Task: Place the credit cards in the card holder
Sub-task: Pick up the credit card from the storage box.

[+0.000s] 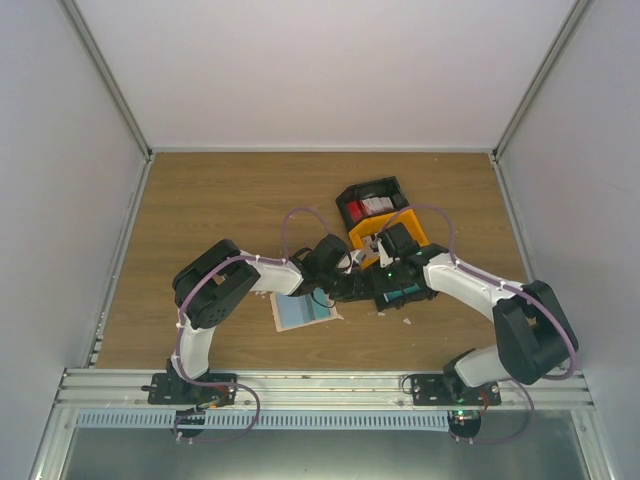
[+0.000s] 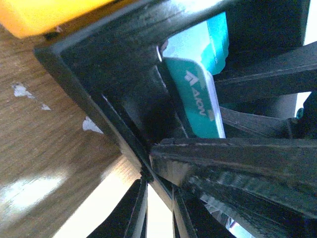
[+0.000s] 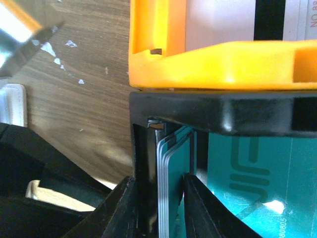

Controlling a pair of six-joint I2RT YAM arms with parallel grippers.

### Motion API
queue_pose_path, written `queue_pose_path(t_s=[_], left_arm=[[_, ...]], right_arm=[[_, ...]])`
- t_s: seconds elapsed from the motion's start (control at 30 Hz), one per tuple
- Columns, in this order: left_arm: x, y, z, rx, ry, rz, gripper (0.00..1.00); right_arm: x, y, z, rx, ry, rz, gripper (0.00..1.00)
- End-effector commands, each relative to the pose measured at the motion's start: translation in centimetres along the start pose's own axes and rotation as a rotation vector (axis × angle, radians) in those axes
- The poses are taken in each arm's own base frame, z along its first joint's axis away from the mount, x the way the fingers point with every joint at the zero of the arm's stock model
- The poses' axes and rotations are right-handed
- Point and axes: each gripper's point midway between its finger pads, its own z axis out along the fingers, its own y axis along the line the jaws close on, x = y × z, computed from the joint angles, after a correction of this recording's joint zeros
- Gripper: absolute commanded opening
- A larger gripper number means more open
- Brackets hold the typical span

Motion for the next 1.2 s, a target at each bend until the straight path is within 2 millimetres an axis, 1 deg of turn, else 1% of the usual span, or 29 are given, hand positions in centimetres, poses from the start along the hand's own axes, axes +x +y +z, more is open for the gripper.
queue_pose_path(t_s=[0.0, 0.1, 0.33, 0.53, 0.73, 0.87, 1.0, 1.17], left_arm=[[-0.26, 1.34, 0.81, -0.047, -0.02, 0.001, 0.17], [-0.25, 1.45, 0.87, -0.047, -0.018, -0.001, 0.16], [-0.19, 1.4, 0.83, -0.047, -0.017, 0.001, 0.16], [-0.11, 1.49, 0.83, -0.05, -0.017, 0.001, 0.16], [-0.15, 1.49, 0.87, -0.049, -0.017, 0.001, 0.15], [-0.19, 1.58, 0.9, -0.05, -0.017, -0.002, 0.15], [-0.2, 1.53, 0.9, -0.05, -0.017, -0.001, 0.15], [-0.15, 1.48, 0.88, -0.049, -0.017, -0.001, 0.15]], right_arm=[[0.32, 3.14, -1.25, -0.135, 0.006, -0.04, 0.28], [0.29, 3.11, -1.54, -0.133, 0.001, -0.026, 0.26], [0.37, 2.93, -1.59, -0.124, 0.0, -0.009, 0.24], [0.27, 2.9, -1.89, -0.122, -0.009, 0.0, 0.21], [0.6, 2.94, -2.2, -0.129, -0.012, 0.003, 0.19], [0.93, 2.8, -1.94, -0.127, -0.006, 0.004, 0.15], [1.05, 2.72, -1.64, -0.125, 0.0, 0.006, 0.09], [0.84, 2.72, -1.89, -0.123, -0.01, 0.008, 0.04]])
